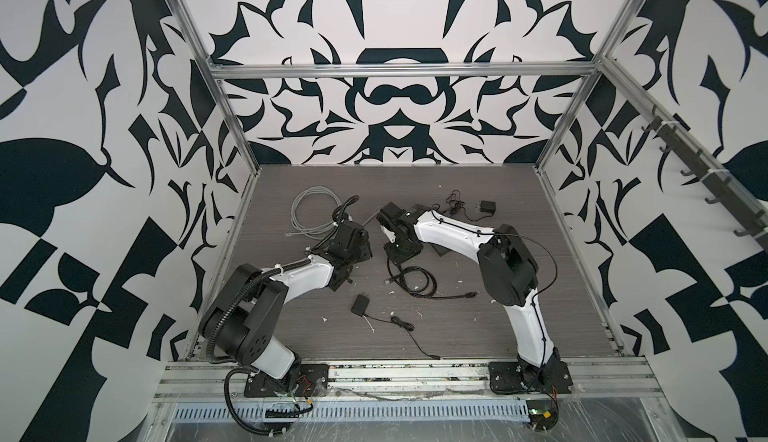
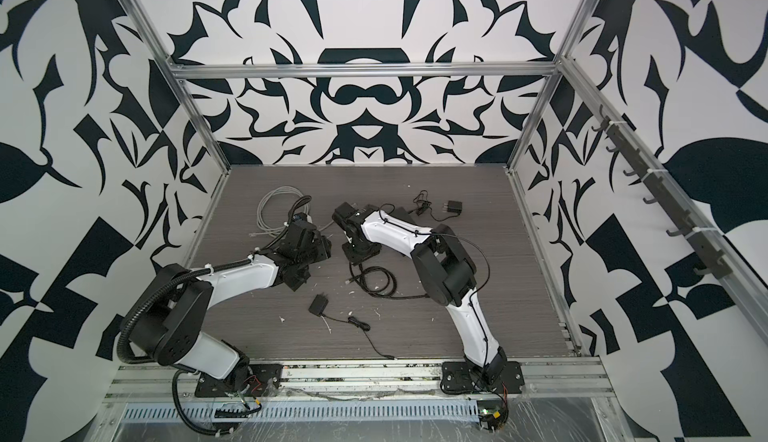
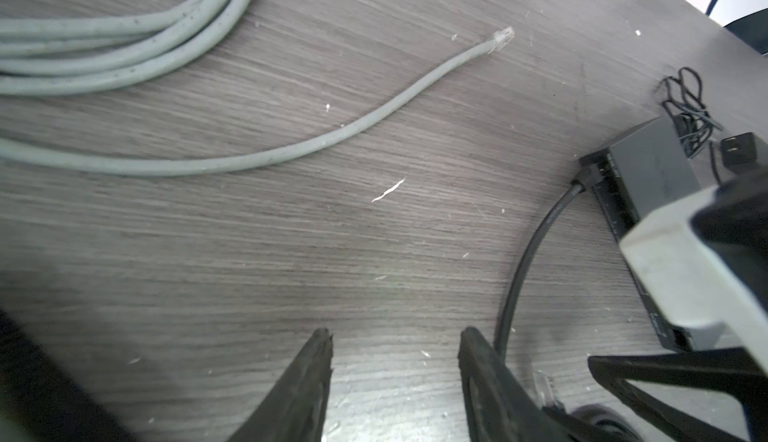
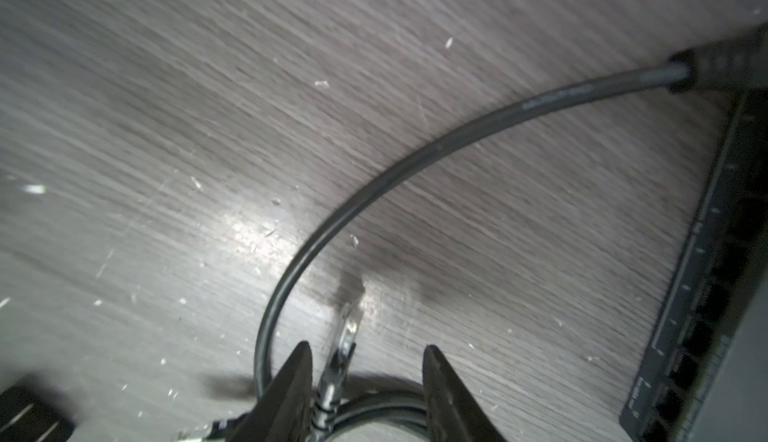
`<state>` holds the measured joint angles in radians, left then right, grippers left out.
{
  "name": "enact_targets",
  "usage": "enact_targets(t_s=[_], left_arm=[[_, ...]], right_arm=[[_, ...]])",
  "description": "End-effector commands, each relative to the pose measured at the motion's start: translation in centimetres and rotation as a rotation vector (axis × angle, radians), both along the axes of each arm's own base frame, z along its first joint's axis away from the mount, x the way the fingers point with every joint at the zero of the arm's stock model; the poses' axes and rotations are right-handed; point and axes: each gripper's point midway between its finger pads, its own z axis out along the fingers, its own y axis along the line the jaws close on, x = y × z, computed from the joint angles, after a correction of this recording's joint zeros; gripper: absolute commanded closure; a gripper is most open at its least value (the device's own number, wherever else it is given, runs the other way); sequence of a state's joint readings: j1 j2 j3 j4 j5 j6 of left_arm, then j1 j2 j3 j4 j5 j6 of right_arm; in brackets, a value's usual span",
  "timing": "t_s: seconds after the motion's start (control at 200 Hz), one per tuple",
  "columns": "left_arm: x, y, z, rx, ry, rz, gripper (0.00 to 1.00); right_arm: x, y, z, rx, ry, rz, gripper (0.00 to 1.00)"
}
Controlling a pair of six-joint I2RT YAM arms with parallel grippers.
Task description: Insert the plug into the switch port
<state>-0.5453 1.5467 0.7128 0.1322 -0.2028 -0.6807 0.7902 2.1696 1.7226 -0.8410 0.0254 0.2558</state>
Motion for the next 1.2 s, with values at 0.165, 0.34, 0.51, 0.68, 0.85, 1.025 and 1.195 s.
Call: enact_targets(t_s=[0.165, 0.34, 0.51, 0.68, 0.85, 1.025, 1.195], left_arm=[[-0.1, 0.4, -0.8, 0.008, 0.005, 0.016, 0.47], [0.0, 0.1, -0.5, 0.007, -0.002, -0.004, 0.47], [0.3, -1.3, 0.1, -0.025, -0.009, -0.056, 0.48], [0.3, -5.5, 2.3, -0.090, -0.060, -0.246, 0.49], [-0.7, -9.9, 5.0, -0.239, -0.118, -0.435, 0.49], [-1.2, -12.4, 5.5, -0.369, -0.145, -0.543, 0.50], [0.1, -9.5, 3.5, -0.264, -0.115, -0.403, 0.50]], right_arm=[[0.2, 0.3, 0.3, -0.043, 0.000, -0.012, 0.62], [0.3, 0.3, 0.7, -0.027, -0.007, -0.015, 0.76], [0.8, 0.7, 3.3, 0.101, -0.008, -0.040, 0.80], [1.9, 0.1, 6.2, 0.312, 0.007, -0.094, 0.82], [3.9, -1.2, 8.7, 0.527, 0.004, -0.159, 0.85], [4.8, -2.5, 9.5, 0.575, -0.004, -0.170, 0.85], [4.8, -4.7, 8.7, 0.477, -0.029, -0.196, 0.74]])
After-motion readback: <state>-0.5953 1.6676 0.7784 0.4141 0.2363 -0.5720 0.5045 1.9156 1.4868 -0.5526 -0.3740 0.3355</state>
